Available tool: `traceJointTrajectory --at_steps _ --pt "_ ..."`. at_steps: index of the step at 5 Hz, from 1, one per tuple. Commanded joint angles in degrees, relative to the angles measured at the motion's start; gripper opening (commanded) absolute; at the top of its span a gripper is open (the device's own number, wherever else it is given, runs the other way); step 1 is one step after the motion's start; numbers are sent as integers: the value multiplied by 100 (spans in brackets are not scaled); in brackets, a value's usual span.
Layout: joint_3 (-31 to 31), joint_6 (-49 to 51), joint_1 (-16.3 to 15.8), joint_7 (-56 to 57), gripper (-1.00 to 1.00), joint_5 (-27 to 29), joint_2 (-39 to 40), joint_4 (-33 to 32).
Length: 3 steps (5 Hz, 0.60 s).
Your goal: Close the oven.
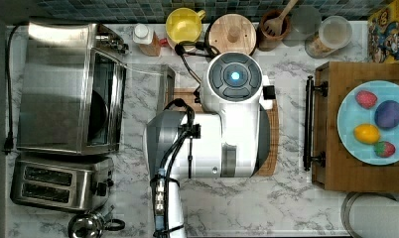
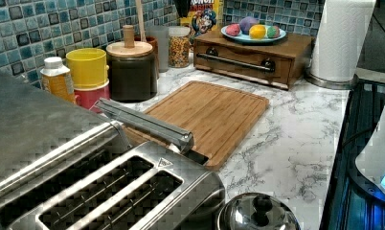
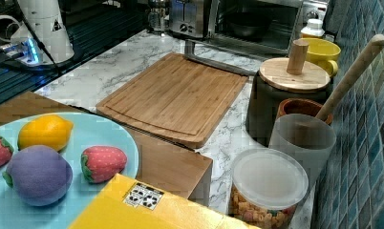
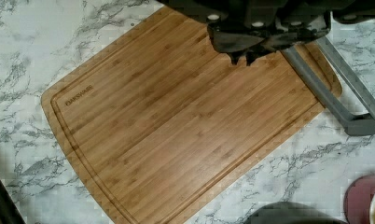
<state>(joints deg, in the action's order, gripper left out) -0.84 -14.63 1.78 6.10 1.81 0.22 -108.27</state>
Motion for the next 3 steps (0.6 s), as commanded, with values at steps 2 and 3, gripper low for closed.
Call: traceJointTrajectory --at_steps 2,3 --pt "199 -1003 238 1896 -100 882 -86 -981" --pt "241 -1760 342 2653 -100 1518 -272 -1691"
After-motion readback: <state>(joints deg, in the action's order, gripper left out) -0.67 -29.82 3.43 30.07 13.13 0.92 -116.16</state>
